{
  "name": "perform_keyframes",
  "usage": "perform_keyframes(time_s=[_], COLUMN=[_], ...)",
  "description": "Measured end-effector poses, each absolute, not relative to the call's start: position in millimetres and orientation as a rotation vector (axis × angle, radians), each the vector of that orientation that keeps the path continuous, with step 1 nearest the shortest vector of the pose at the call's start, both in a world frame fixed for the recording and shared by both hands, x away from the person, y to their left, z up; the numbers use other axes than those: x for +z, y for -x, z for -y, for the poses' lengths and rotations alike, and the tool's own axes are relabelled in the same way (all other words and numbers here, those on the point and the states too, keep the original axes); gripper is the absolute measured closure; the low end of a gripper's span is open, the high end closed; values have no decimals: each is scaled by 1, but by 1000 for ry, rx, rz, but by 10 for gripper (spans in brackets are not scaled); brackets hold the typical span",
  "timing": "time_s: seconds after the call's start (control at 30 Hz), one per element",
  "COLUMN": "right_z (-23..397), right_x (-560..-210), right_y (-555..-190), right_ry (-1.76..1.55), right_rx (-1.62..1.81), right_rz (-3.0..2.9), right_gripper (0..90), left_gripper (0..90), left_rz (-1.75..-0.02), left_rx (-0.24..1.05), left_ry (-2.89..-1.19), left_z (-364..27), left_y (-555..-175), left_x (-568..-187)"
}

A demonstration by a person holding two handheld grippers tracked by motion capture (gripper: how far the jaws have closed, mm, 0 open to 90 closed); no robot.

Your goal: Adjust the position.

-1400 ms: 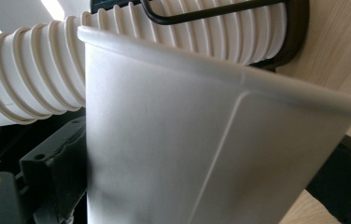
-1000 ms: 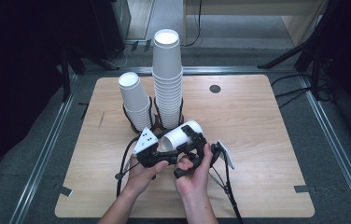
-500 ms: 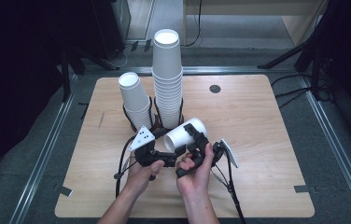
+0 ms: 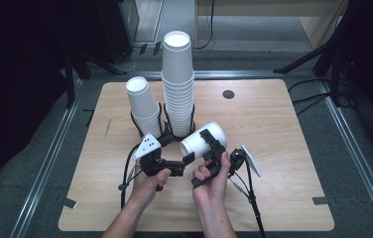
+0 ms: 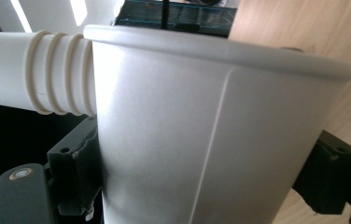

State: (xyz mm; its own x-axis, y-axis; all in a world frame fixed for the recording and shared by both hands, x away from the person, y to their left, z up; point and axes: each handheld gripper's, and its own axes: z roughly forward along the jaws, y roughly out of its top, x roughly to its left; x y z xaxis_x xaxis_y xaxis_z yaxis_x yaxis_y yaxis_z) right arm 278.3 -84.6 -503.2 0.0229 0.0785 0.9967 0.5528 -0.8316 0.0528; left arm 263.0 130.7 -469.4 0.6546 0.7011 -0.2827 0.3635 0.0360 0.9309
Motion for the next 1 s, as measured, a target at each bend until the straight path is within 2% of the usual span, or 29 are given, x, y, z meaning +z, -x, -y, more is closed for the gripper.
perform_keyframes(time_s=[0.7, 1.0], right_z=[104, 103], right_x=[-474, -462], right_y=[-285, -286], right_ry=[2099, 2037], right_rx=[-2183, -2388], right_rz=[1205, 1528], right_gripper=[152, 152], left_gripper=[0, 0], left_rz=[-933, -950], left_rx=[323, 329], left_ry=[-1574, -1567], left_z=[-139, -144], left_y=[-266, -266], left_x=[-472, -474])
